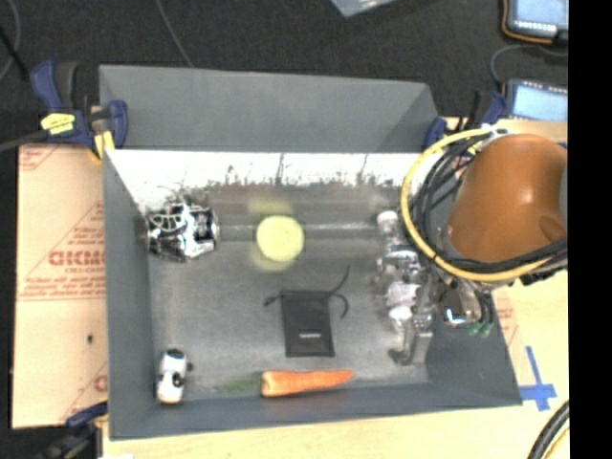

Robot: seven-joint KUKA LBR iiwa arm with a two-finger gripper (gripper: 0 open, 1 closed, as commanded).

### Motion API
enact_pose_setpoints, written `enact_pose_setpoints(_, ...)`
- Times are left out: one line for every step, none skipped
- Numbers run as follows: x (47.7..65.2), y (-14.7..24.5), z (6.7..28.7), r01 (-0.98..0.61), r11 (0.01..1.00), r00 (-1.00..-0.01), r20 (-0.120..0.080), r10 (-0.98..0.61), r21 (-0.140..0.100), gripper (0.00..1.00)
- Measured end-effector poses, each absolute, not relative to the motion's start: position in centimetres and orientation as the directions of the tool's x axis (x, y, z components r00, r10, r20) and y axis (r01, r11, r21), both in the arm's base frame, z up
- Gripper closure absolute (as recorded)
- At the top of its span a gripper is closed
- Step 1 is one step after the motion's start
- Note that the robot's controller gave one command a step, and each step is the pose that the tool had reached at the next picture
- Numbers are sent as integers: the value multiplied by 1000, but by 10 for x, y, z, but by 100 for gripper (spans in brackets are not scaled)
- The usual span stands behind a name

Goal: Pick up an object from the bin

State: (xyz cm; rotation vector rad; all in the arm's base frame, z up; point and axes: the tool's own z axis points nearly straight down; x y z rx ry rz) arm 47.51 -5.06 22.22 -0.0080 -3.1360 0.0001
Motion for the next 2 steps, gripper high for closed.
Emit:
enact_pose_setpoints(477,-50,227,2,1000,-1000,-3,2,-1,0)
enact_pose_setpoints(503,-20,157,58,998,-998,-7,58,1,0)
